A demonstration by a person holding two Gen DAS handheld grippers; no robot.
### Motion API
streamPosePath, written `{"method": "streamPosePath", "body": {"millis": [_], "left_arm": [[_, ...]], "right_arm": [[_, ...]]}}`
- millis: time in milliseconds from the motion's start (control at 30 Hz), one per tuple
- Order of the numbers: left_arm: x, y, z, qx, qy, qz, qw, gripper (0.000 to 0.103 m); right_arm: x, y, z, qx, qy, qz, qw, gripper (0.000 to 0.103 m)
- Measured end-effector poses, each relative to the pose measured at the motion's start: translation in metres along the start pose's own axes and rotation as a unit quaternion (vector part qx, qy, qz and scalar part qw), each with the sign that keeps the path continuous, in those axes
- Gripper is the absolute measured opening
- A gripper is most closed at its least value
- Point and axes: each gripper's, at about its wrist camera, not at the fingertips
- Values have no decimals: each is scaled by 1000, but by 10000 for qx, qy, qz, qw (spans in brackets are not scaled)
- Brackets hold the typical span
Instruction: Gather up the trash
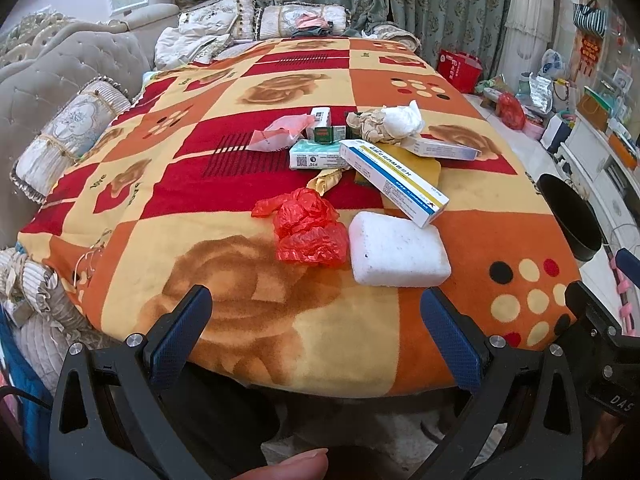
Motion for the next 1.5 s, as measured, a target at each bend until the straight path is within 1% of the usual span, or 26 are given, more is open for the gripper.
{"method": "streamPosePath", "body": {"millis": [733, 833, 967, 1067, 1200, 1233, 1333, 1500], "left_arm": [[-4, -4, 0, 7, 12, -68, 10000, 103], [-5, -3, 1, -1, -29, -56, 10000, 103], [-4, 1, 7, -66, -98, -59, 9999, 103], [-2, 2, 10, -138, -137, -134, 9997, 103], [4, 0, 17, -263, -303, -380, 9985, 103], [5, 1, 18, -250, -324, -370, 9985, 103], [8, 4, 17, -36, -177, -328, 9993, 103], [7, 2, 14, 83, -38, -373, 9993, 103]], "right_arm": [[1, -1, 4, 0, -36, 30, 10000, 103], [4, 3, 6, -1, -46, 93, 9999, 103], [12, 12, 5, -123, -31, 192, 9997, 103], [17, 18, 4, -204, -41, 245, 9995, 103], [18, 23, 1, -253, -22, 276, 9993, 103], [19, 24, 0, -250, -18, 285, 9993, 103], [20, 24, 0, -260, -20, 298, 9992, 103], [22, 27, -5, -260, 26, 287, 9992, 103]]}}
Point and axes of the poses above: each gripper's, at about its wrist camera, not at the fingertips, and y roughly the way its jaws point, z to its left, x to its top, and after that the axes turned 15 degrees about x, right-handed
